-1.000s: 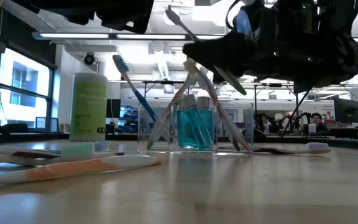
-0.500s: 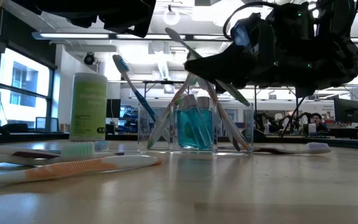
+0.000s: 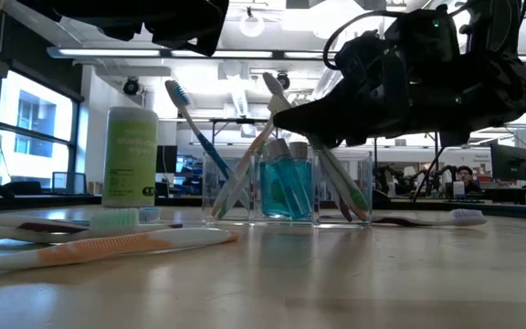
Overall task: Pick & Place toothbrushing station
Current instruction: Put the top green toothbrush into the transparent organizer, then put the right violet toothbrush into the transparent organizer
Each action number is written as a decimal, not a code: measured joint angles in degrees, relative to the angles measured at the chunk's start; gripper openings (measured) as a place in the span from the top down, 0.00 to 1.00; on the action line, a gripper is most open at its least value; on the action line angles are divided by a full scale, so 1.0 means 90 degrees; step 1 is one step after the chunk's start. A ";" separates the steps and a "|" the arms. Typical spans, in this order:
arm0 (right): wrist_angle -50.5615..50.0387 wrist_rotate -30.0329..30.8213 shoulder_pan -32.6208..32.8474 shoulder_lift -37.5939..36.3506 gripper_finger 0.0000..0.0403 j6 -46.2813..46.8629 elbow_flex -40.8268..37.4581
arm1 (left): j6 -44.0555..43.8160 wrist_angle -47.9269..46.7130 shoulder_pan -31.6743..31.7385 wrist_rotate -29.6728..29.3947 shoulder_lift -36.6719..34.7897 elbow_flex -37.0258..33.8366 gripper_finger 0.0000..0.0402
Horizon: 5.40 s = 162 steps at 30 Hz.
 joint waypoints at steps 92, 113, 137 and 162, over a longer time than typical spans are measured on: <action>-1.1142 0.6472 0.3408 -0.4393 0.98 0.3231 0.1279 | -0.5077 0.0400 0.0039 -0.0350 0.0005 0.0002 0.70; -0.4922 0.5661 0.4249 -0.2632 0.98 -0.4200 0.1746 | -1.0434 0.2231 0.1247 0.1544 0.0005 0.0002 0.70; -0.6060 0.5453 0.3057 -0.1591 0.98 -0.4398 0.2839 | -1.0109 0.2200 0.1315 0.1548 0.0005 0.0000 0.70; -0.6320 0.5310 0.2997 -0.1591 0.98 -0.4290 0.2839 | -0.9607 0.1984 0.1271 0.1368 0.0005 0.0000 0.70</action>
